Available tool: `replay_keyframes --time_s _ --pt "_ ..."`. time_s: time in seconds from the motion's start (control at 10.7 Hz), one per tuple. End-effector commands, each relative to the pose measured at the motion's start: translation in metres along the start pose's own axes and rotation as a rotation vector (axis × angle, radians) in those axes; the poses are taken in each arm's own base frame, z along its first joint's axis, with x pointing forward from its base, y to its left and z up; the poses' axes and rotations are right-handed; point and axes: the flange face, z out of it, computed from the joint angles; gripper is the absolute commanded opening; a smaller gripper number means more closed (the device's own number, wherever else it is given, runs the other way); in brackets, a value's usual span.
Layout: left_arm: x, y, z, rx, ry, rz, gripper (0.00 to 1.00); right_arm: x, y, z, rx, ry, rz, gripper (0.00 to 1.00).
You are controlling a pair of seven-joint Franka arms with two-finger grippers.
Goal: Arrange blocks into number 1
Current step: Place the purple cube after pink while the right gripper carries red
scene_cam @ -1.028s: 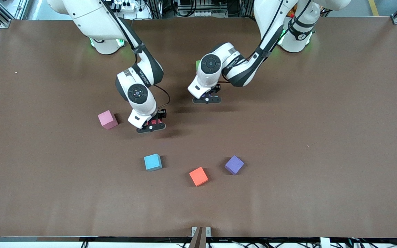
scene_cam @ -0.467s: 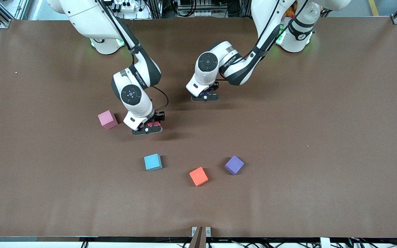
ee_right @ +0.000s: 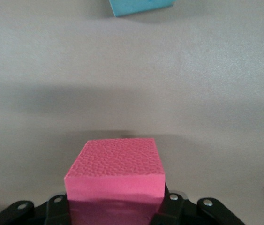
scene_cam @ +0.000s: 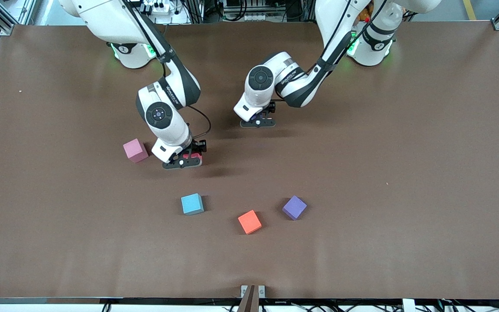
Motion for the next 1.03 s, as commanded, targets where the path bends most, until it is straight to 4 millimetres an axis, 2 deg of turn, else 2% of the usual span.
replay_keyframes --time_s 0.0,0.19,0.28,0.37,0.56,0.65,0.75,0.93 --pt "0.016 -0.015 -0.064 -0.003 0.025 -0.052 1.0 -0.002 0.0 -0.022 0.036 0.011 0.038 0.56" --pt "0.062 -0.06 -0.136 -0.071 0.101 -0.143 1.0 -0.005 -0.01 -0.025 0.07 0.006 0.079 0.55" --pt "0.085 -0.083 -0.157 -0.091 0.126 -0.17 1.0 -0.006 -0.024 -0.028 0.076 0.012 0.084 0.55" --pt "0.108 -0.103 -0.174 -0.1 0.159 -0.154 1.0 -0.008 -0.045 -0.029 0.08 0.019 0.08 0.55" --pt "0.158 -0.141 -0.195 -0.056 0.248 -0.063 1.0 -0.005 -0.095 -0.023 0.085 0.037 0.02 0.55" --pt "0.184 -0.154 -0.204 -0.049 0.28 -0.009 1.0 -0.001 -0.119 -0.018 0.082 0.054 -0.015 0.55" --pt "0.211 -0.167 -0.214 -0.064 0.299 0.028 1.0 -0.005 -0.146 -0.008 0.076 0.058 -0.037 0.55" --pt "0.247 -0.169 -0.208 -0.072 0.314 0.139 1.0 -0.02 -0.175 0.004 0.068 0.054 -0.039 0.55"
